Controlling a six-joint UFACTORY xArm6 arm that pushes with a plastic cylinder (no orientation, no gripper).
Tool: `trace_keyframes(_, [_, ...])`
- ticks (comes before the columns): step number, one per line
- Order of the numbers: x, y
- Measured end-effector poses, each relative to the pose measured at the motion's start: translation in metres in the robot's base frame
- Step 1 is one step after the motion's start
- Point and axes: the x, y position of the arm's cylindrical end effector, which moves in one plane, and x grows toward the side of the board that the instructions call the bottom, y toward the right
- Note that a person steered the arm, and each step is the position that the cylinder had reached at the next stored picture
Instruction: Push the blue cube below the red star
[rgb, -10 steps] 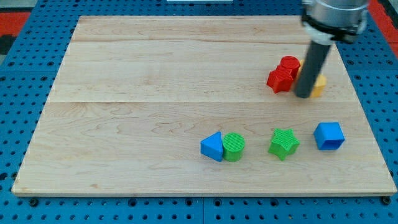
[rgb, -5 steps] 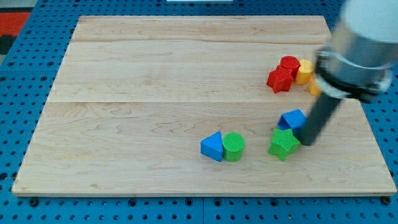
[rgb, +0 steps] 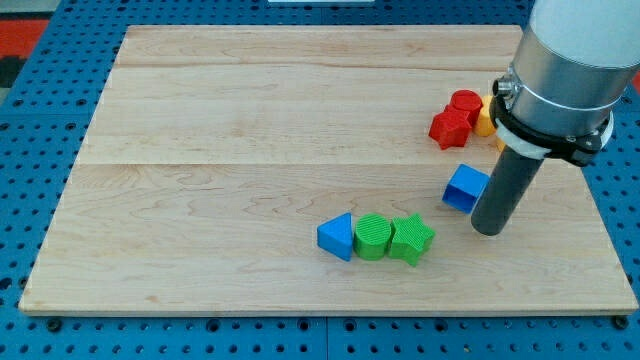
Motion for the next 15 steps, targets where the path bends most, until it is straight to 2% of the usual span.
trace_keyframes(15, [-0.003, -0.010])
